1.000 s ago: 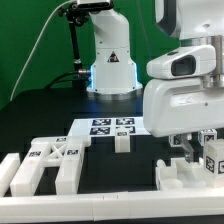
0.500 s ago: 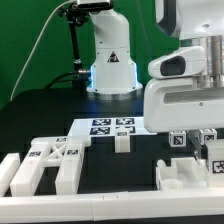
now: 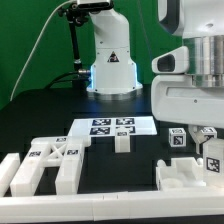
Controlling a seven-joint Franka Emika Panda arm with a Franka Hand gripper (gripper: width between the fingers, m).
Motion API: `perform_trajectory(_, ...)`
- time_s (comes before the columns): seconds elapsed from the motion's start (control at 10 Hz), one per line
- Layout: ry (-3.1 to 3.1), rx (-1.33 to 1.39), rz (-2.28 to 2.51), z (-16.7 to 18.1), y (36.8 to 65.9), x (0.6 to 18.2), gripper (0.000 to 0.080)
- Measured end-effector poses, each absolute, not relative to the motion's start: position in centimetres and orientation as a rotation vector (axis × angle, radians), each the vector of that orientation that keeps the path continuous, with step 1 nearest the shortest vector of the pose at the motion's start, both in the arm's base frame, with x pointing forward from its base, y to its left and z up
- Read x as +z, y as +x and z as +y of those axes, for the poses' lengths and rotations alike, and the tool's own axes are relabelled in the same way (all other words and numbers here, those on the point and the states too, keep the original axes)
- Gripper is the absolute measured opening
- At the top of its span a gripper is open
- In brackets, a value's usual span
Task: Assemble chair
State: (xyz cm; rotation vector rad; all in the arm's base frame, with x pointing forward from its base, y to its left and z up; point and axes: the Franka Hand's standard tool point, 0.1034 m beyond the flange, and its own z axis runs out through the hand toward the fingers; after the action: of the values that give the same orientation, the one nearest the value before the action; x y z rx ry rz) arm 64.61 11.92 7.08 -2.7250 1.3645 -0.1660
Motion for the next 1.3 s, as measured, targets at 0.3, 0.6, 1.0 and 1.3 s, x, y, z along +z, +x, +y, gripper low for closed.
perform_trajectory(0.3,-2.273,-0.074,1.938,12.12,64.55,7.12,0.0288)
perform_trajectory(0.6,-2.151,-0.055,2.062,12.13,64.57,7.15,0.0297)
perform_trajectory(1.0,-2.521,-0.108,1.604,11.63,64.72,7.14,0.0608)
perform_trajectory(1.3,-2.822,-0.163,1.03,11.43,64.45,6.9,0.0647)
